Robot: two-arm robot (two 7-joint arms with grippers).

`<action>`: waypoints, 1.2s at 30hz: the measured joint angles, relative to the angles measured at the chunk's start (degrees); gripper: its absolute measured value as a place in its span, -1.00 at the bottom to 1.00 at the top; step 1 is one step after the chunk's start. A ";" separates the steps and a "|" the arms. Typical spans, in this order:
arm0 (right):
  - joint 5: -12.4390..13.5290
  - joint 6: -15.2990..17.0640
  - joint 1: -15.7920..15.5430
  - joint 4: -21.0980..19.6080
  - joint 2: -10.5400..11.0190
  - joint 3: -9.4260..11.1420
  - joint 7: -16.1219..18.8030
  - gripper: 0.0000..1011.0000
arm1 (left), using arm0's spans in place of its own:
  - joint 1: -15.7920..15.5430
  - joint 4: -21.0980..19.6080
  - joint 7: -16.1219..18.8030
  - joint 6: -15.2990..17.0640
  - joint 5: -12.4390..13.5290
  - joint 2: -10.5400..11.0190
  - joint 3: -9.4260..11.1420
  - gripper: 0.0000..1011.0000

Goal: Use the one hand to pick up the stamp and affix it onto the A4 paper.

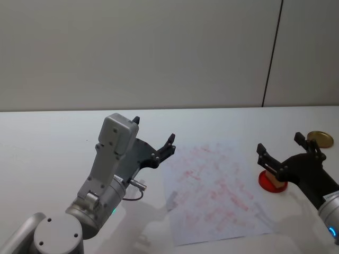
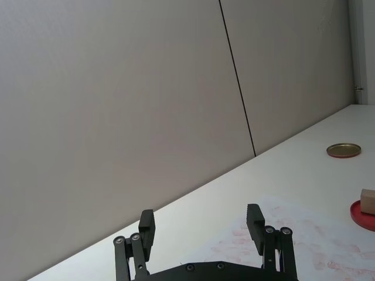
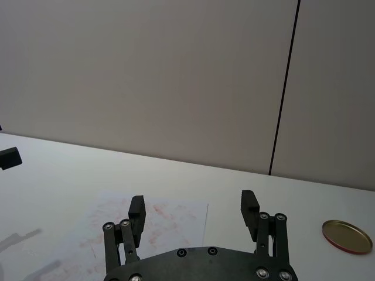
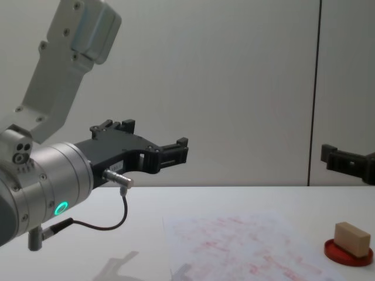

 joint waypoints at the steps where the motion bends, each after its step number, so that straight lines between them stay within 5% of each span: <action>1: 0.00 0.00 0.00 0.00 0.00 0.00 0.00 0.98 | 0.00 0.00 0.00 0.00 0.00 0.00 0.00 0.96; 23: 0.02 0.05 0.06 0.13 -0.01 0.08 0.07 0.98 | 0.00 0.00 0.00 0.00 0.00 0.00 0.00 0.96; 36: 2.45 3.09 2.13 4.26 0.91 1.66 3.32 0.98 | 0.00 0.00 0.00 0.00 0.00 0.00 0.00 0.96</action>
